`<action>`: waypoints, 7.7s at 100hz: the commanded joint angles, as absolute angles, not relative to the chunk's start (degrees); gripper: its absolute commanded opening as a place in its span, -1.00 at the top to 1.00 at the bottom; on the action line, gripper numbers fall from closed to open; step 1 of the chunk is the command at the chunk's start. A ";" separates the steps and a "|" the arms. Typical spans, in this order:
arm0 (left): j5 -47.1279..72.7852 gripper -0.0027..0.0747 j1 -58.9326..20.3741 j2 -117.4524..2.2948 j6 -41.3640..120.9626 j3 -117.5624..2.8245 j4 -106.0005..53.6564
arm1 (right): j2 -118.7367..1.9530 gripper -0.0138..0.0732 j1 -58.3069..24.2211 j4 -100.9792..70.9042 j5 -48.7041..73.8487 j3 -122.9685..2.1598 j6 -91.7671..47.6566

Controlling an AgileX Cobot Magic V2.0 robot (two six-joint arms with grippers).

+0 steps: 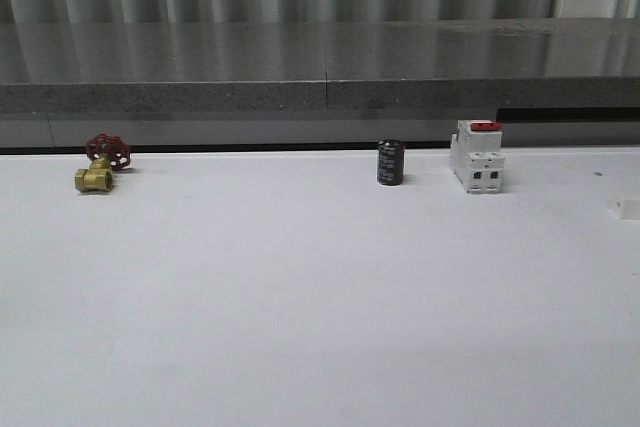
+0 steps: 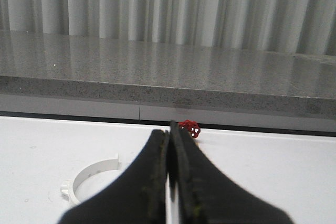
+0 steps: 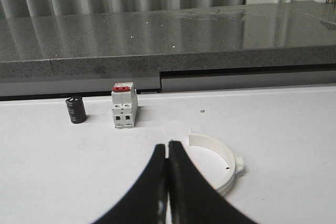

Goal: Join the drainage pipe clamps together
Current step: 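Lower the left gripper over the white clamp half nearest it and grasp it, then carry the white clamp half with the left gripper toward the table center and lower it, then open the left gripper and lift it away from the clamp half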

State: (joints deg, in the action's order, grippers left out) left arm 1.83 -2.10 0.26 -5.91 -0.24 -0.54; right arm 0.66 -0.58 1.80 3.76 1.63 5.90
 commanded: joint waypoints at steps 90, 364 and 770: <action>15.88 0.98 -2.05 -21.03 -5.64 -24.08 -2.46 | 1.69 0.84 -0.31 1.93 -1.32 0.51 5.49; 32.49 -0.20 14.51 -110.56 9.76 -74.93 2.45 | 1.69 0.84 -0.31 1.93 -1.04 0.51 5.49; 32.87 -0.29 -2.78 -54.94 -2.43 -53.84 -5.26 | 1.69 0.84 -0.31 1.93 -0.94 0.51 5.49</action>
